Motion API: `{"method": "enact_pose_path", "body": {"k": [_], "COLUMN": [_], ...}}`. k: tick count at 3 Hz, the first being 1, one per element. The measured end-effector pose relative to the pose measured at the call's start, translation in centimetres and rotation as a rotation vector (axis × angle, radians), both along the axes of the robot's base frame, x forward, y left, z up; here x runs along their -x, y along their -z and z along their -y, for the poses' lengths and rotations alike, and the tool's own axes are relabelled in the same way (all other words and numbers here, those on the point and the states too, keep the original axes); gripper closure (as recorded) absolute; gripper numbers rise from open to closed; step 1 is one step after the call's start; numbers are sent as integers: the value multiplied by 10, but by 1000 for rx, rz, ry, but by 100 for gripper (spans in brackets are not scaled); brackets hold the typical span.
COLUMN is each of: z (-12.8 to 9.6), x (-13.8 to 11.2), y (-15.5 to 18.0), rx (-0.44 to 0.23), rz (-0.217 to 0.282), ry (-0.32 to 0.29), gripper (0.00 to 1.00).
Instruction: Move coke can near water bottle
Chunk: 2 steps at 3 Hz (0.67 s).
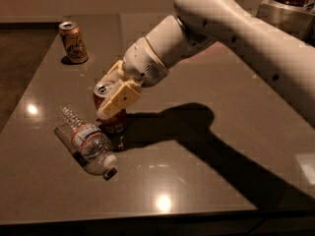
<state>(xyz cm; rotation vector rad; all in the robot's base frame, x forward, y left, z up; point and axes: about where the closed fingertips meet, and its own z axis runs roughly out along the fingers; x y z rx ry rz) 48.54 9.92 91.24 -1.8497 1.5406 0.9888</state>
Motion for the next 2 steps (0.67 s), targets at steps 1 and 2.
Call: {"method": "enact_pose_path", "body": {"k": [1, 2], "z": [0, 1], "x": [2, 2], "y": [4, 5], "rx": [-7, -8], "rz": [22, 24], "ry": [12, 14], "gripper": [0, 0]}}
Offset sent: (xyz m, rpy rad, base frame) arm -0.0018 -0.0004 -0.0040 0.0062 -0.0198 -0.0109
